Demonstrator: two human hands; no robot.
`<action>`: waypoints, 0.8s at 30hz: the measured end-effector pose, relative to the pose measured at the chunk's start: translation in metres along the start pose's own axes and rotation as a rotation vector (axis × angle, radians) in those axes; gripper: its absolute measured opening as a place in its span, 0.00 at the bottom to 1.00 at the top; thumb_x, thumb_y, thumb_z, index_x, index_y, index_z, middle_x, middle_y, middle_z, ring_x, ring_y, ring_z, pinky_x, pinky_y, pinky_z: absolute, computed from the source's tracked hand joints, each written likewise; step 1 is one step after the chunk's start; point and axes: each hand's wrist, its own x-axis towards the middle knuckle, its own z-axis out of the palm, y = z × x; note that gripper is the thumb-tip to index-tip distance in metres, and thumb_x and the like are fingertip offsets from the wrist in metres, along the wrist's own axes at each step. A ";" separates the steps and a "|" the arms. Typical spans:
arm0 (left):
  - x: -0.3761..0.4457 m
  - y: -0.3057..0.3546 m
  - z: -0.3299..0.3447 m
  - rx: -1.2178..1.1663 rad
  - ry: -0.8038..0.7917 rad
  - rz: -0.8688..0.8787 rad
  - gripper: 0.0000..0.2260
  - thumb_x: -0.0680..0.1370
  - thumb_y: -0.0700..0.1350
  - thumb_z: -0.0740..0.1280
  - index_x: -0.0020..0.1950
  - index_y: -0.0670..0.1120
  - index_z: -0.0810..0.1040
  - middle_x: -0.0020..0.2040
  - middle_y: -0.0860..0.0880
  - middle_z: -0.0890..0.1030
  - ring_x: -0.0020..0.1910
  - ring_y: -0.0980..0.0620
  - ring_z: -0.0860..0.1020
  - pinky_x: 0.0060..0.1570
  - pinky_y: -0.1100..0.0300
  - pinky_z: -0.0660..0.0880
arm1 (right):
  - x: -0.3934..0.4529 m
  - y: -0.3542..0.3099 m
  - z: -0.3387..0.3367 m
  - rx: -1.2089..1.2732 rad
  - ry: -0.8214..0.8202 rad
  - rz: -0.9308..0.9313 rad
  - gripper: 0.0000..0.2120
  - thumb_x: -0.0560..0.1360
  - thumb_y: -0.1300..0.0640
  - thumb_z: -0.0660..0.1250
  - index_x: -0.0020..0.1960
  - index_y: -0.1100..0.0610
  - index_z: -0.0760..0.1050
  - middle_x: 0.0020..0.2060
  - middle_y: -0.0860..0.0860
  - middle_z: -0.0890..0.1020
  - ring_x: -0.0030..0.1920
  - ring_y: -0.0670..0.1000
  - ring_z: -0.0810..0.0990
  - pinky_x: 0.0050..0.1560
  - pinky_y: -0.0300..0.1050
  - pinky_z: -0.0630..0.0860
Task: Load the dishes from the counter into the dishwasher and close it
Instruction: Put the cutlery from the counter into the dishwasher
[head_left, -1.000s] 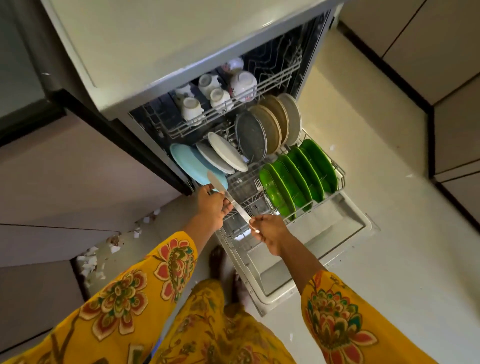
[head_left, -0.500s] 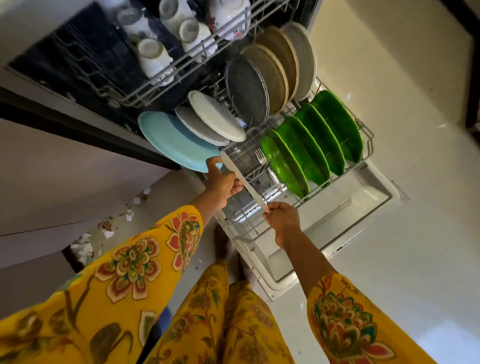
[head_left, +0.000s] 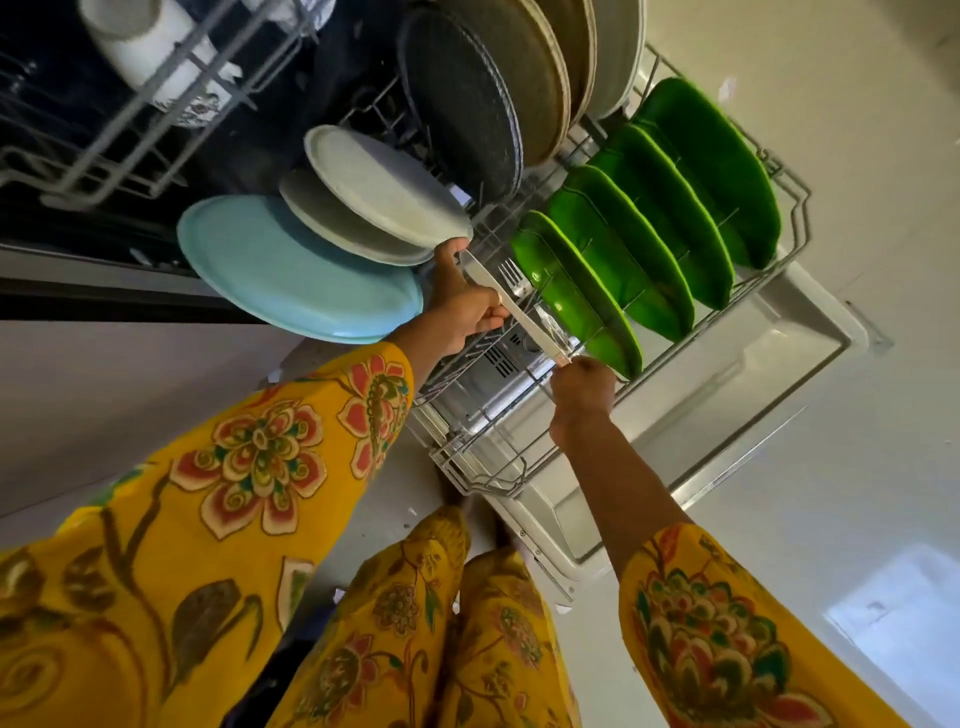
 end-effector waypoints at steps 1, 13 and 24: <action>0.006 -0.001 0.003 0.009 0.006 -0.002 0.31 0.76 0.27 0.58 0.71 0.55 0.57 0.46 0.43 0.75 0.33 0.53 0.76 0.36 0.61 0.79 | 0.005 0.000 0.001 0.015 0.015 0.006 0.19 0.76 0.66 0.58 0.65 0.59 0.72 0.49 0.55 0.76 0.41 0.51 0.71 0.40 0.43 0.69; 0.048 -0.013 0.018 0.079 0.079 0.048 0.23 0.77 0.30 0.62 0.69 0.47 0.64 0.63 0.40 0.72 0.36 0.55 0.75 0.29 0.68 0.77 | 0.034 0.007 0.014 0.100 0.026 0.127 0.21 0.77 0.65 0.51 0.68 0.56 0.68 0.39 0.52 0.72 0.34 0.50 0.68 0.43 0.46 0.69; 0.068 -0.019 0.020 0.066 0.040 0.030 0.23 0.77 0.30 0.62 0.68 0.47 0.65 0.52 0.45 0.75 0.37 0.53 0.74 0.37 0.63 0.77 | 0.029 0.007 0.012 0.132 0.041 0.109 0.18 0.78 0.65 0.55 0.67 0.57 0.70 0.56 0.57 0.78 0.39 0.51 0.76 0.38 0.41 0.71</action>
